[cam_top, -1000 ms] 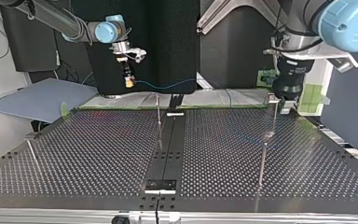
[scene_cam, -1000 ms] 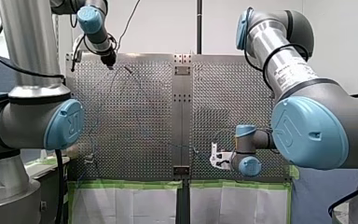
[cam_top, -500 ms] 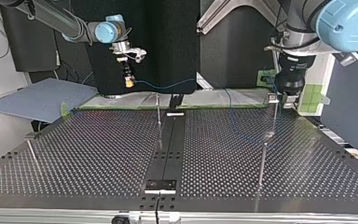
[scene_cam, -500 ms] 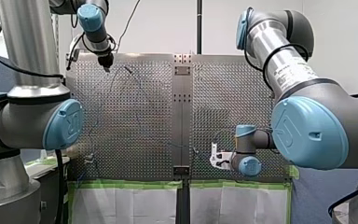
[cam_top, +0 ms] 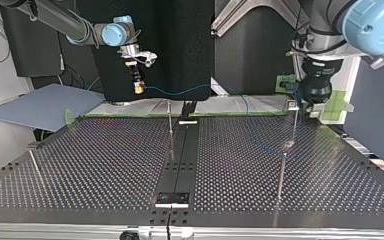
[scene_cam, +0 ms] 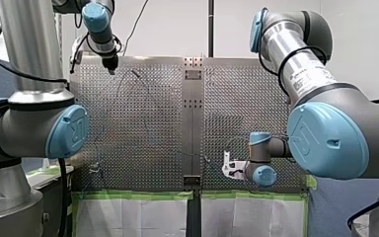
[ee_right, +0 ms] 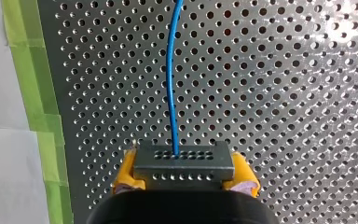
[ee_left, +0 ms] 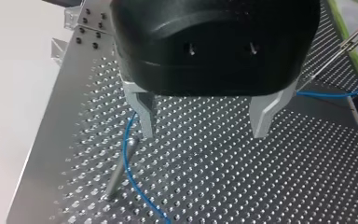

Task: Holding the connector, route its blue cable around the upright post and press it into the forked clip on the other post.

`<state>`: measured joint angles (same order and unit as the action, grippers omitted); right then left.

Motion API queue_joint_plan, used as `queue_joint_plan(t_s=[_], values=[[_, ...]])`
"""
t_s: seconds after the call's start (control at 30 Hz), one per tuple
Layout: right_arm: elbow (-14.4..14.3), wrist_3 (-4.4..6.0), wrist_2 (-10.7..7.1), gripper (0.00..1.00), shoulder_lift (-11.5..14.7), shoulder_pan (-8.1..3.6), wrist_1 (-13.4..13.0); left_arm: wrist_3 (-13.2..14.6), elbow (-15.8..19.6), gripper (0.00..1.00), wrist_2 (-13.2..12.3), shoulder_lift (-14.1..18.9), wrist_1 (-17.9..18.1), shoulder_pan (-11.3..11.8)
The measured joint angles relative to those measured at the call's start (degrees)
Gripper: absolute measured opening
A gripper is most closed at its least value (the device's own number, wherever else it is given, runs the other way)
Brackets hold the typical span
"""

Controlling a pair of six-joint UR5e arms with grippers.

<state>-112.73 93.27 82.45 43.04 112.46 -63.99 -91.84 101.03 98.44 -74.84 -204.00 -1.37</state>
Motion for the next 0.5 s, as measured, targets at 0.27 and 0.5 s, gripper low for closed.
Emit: queue_joint_plan(t_s=[0.27,0.5], values=[[0.00,0.00,0.00,0.00,-0.01,0.00,0.00,-0.86,-0.22,0.98,0.20,0.43,0.00,0.01],[-0.01,0.00,0.00,0.00,-0.01,0.00,0.00,-2.05,-0.24,0.98,0.73,0.88,0.60,0.24]])
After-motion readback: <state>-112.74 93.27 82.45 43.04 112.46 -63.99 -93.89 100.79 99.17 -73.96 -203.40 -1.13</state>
